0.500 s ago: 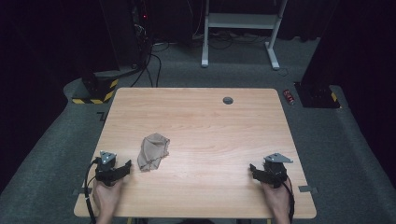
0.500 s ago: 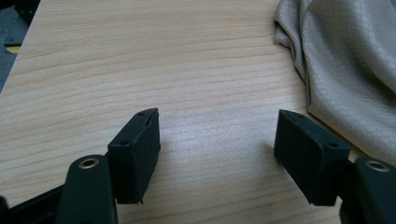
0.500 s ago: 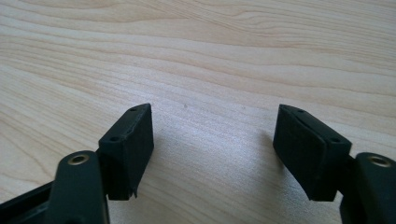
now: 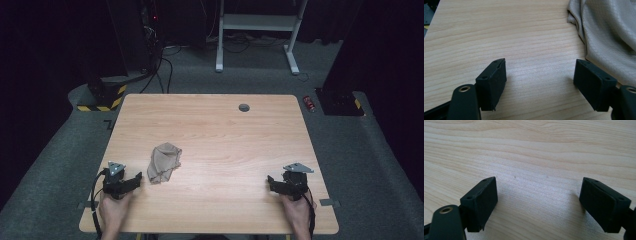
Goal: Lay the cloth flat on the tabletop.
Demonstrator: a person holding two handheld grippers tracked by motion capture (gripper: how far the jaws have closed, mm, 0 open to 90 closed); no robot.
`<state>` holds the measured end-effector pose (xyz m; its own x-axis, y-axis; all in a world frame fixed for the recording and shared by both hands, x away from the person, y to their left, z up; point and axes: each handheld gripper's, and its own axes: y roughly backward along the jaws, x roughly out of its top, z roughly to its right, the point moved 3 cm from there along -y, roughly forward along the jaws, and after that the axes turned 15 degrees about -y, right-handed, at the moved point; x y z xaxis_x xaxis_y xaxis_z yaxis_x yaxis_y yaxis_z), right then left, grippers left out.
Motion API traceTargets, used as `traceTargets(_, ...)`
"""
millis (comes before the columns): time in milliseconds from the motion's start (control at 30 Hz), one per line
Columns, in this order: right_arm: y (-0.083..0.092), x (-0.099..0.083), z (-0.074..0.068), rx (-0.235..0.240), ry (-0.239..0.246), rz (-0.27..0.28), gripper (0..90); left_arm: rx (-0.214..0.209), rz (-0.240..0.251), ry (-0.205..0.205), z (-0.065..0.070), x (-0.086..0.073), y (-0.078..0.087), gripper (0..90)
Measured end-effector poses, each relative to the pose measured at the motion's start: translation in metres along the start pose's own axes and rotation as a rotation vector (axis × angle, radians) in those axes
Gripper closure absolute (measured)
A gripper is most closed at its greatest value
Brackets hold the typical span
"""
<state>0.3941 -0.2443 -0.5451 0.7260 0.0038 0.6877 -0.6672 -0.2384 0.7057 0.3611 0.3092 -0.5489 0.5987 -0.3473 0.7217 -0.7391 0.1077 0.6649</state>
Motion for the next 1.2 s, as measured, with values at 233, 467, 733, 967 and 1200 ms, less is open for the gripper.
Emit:
traceTargets(233,0.0,0.0,0.0,-0.003,-0.002,-0.002,13.8,-0.006,-0.008,-0.003,0.003,0.002,-0.002,21.9)
traceTargets(467,0.0,0.0,0.0,-0.004,-0.002,-0.002,13.8,-0.038,-0.004,0.0,0.006,0.004,-0.001,19.9)
traceTargets(733,0.0,0.0,0.0,-0.005,0.0,-0.001,14.0,-0.089,0.026,-0.013,0.016,0.015,0.001,23.8)
traceTargets(967,0.0,0.0,0.0,-0.005,-0.001,-0.001,14.0,-0.138,0.058,0.0,0.02,0.025,0.005,24.4)
traceTargets(1200,0.0,0.0,0.0,-0.005,0.0,0.0,14.2,-0.163,0.092,-0.01,0.026,0.039,0.008,23.9)
